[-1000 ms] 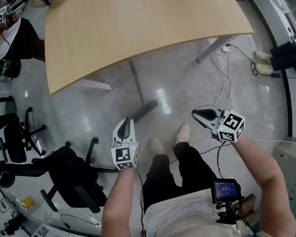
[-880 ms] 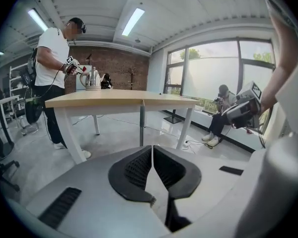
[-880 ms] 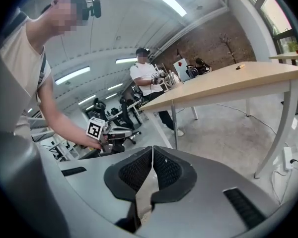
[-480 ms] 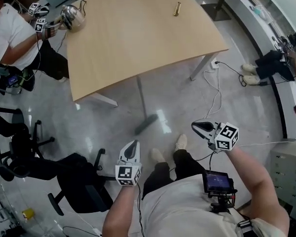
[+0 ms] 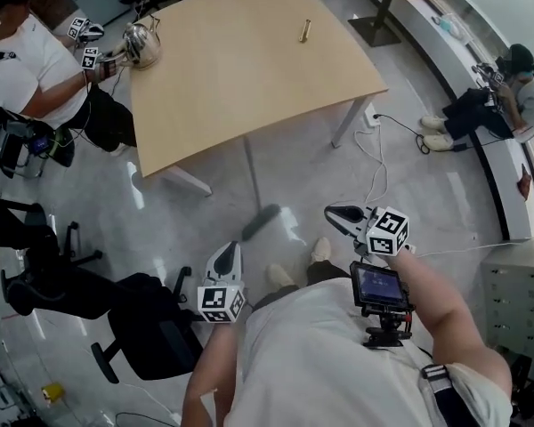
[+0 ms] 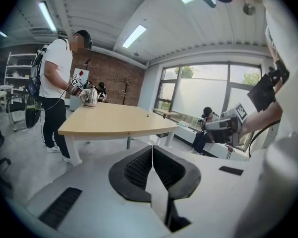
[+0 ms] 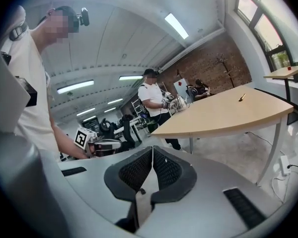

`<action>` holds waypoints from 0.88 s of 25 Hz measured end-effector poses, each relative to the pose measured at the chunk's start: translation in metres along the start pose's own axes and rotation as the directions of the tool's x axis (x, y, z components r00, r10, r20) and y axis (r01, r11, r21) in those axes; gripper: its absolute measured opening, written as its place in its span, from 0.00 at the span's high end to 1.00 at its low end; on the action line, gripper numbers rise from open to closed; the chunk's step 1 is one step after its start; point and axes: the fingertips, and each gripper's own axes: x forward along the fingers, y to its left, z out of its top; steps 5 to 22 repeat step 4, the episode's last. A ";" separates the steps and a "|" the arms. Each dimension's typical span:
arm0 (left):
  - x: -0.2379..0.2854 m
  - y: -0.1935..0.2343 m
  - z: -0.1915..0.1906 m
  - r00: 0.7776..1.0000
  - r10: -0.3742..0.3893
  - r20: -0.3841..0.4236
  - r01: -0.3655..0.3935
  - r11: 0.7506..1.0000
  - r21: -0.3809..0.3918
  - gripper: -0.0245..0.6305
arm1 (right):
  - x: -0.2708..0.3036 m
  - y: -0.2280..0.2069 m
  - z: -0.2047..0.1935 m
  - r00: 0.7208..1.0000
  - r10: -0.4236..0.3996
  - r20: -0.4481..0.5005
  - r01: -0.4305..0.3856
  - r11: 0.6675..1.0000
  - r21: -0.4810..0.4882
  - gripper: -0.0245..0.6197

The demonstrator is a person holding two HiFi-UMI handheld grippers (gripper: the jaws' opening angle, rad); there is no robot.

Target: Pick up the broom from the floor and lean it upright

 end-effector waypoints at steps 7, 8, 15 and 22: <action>-0.010 -0.003 0.016 1.000 -0.019 0.012 0.018 0.999 0.038 0.94 | 0.001 0.012 0.013 0.999 -0.014 0.044 0.015 1.000 -0.021 0.93; -0.010 -0.003 0.016 1.000 -0.019 0.012 0.018 0.999 0.038 0.94 | 0.001 0.012 0.013 0.999 -0.014 0.044 0.015 1.000 -0.021 0.93; -0.010 -0.003 0.016 1.000 -0.019 0.012 0.018 0.999 0.038 0.94 | 0.001 0.012 0.013 0.999 -0.014 0.044 0.015 1.000 -0.021 0.93; -0.010 -0.003 0.016 1.000 -0.019 0.012 0.018 0.999 0.038 0.94 | 0.001 0.012 0.013 0.999 -0.014 0.044 0.015 1.000 -0.021 0.93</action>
